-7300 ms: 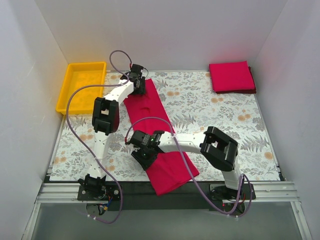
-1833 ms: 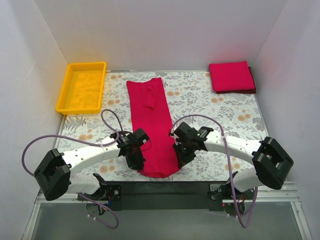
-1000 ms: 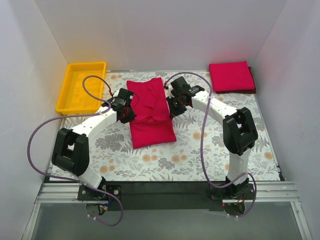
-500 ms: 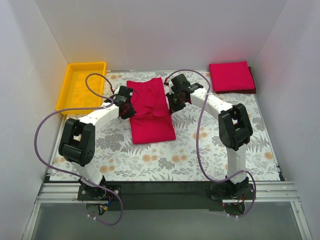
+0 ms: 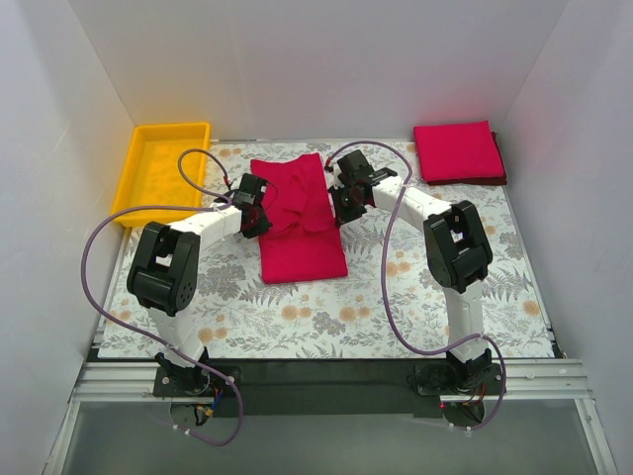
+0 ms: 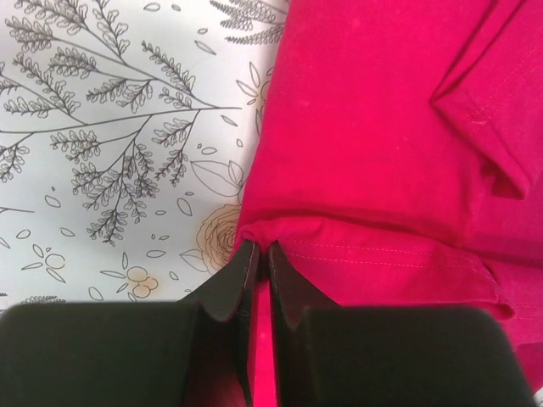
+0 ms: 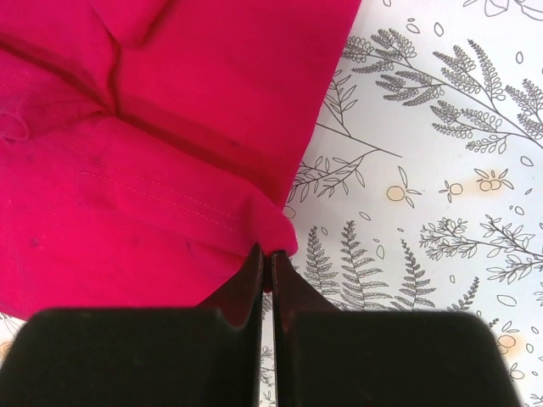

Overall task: Fold and stack the t-shirts
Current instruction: Fold the tshirt

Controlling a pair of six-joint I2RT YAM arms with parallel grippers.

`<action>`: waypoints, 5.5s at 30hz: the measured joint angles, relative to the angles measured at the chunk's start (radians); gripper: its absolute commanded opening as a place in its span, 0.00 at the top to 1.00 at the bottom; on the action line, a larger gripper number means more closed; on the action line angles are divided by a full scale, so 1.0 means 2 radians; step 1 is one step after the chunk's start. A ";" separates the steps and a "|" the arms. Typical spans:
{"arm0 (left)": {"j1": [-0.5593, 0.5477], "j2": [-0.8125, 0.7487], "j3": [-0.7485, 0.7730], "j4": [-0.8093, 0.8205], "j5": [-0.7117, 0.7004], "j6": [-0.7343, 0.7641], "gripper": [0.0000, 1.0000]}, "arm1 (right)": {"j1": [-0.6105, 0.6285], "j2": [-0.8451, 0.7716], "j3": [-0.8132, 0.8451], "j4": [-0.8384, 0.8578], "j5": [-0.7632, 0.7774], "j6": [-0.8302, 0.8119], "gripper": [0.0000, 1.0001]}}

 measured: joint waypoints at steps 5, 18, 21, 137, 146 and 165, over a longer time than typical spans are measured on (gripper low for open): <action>0.001 0.000 0.000 0.008 0.000 0.000 1.00 | 0.000 0.000 0.000 0.004 0.002 0.000 0.99; 0.002 -0.009 0.009 0.009 -0.003 0.007 1.00 | 0.000 0.000 0.001 0.013 0.011 -0.001 0.99; 0.002 -0.009 0.012 0.010 -0.004 0.008 1.00 | -0.001 0.000 0.005 0.014 0.014 -0.002 0.99; -0.121 -0.230 -0.263 0.003 0.082 -0.127 0.94 | 0.067 -0.063 -0.107 0.245 -0.047 -0.001 0.76; -0.122 -0.247 -0.274 -0.009 0.091 -0.137 0.94 | 0.135 -0.074 -0.203 0.284 -0.071 0.027 0.77; -0.122 -0.267 -0.290 -0.015 0.100 -0.140 0.94 | 0.139 0.009 -0.124 0.303 0.038 -0.011 0.76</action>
